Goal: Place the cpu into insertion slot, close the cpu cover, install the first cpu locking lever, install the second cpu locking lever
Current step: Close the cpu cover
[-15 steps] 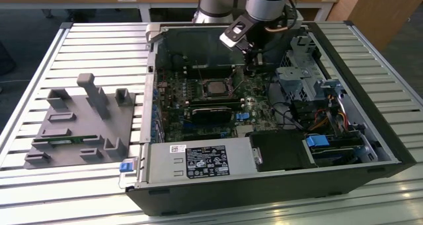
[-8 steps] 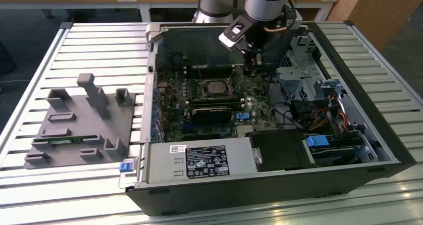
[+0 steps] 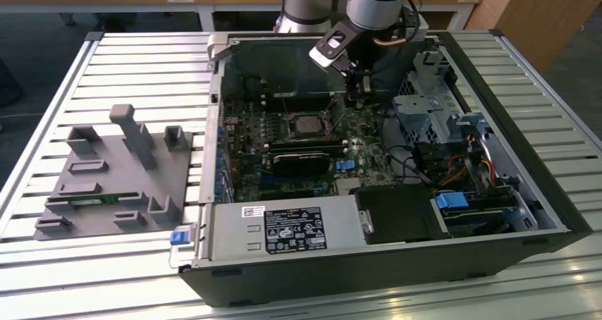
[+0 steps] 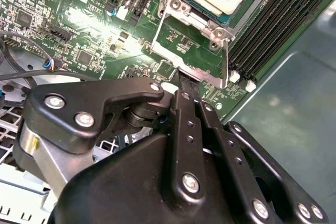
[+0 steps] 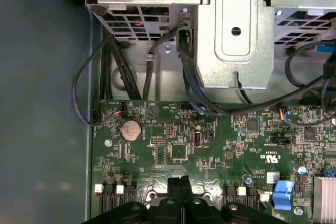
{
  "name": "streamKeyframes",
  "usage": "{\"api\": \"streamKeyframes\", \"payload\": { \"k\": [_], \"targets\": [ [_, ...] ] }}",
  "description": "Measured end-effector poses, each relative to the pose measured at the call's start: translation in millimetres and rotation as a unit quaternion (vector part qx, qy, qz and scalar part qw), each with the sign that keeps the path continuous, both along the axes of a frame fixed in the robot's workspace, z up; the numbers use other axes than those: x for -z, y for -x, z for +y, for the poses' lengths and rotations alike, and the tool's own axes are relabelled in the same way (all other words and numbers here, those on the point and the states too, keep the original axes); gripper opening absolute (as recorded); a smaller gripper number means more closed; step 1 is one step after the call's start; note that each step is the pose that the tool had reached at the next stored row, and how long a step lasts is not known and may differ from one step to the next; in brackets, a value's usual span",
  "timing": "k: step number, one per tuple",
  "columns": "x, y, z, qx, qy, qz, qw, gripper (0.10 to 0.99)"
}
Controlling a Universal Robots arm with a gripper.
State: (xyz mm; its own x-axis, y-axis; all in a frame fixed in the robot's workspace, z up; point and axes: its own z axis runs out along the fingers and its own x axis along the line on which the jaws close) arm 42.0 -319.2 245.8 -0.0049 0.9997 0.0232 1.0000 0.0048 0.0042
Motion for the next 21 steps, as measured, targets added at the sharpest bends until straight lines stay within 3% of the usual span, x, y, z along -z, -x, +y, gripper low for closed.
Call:
{"api": "streamKeyframes", "payload": {
  "k": [21],
  "targets": [
    [0.2,11.2,0.0,0.000,0.0000,0.0000,1.0000,0.106]
  ]
}}
